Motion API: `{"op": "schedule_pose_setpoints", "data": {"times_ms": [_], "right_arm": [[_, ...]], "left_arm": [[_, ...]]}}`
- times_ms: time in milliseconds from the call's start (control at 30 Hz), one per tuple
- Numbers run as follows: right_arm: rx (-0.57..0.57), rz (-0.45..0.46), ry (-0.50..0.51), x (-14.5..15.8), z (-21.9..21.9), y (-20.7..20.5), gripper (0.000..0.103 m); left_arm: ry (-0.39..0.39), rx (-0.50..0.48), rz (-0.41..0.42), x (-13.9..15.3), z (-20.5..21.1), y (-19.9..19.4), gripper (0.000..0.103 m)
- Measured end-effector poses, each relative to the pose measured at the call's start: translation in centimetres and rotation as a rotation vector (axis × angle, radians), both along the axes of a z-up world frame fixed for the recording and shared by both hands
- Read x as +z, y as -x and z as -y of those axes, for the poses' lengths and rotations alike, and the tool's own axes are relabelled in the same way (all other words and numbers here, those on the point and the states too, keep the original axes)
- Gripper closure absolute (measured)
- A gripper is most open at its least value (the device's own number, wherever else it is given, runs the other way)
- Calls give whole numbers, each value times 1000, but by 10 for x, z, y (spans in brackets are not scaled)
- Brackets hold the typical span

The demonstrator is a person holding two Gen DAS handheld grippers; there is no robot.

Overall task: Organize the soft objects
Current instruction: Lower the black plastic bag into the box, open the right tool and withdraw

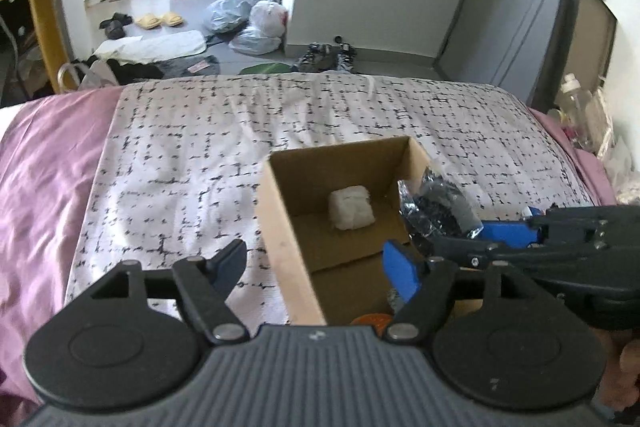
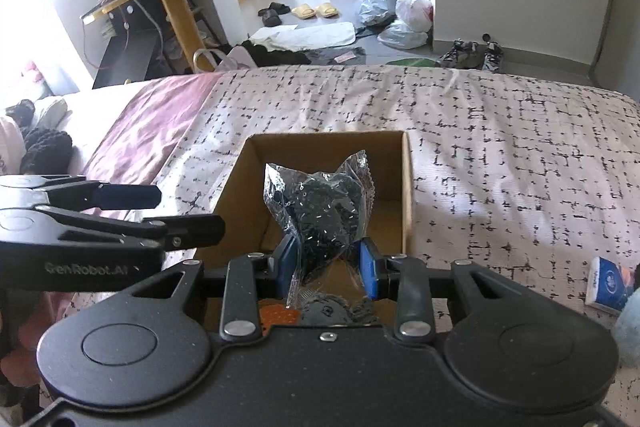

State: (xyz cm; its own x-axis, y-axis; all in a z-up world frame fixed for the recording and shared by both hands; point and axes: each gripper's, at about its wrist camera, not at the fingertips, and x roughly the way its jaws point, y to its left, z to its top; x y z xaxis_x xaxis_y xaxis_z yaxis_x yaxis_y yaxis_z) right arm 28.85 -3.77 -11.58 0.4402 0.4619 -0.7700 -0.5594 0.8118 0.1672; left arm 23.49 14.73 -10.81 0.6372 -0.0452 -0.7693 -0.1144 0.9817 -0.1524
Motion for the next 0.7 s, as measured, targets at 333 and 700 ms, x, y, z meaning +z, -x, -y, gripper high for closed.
{"op": "schedule_pose_setpoints", "data": {"times_ms": [333, 700], "right_arm": [[-60, 28, -47, 14, 34, 5, 38], [-84, 27, -61, 20, 86, 18, 14]], "left_arm": [[11, 53, 43, 6, 0, 11, 25], [-15, 40, 67, 18, 35, 19, 25]]}}
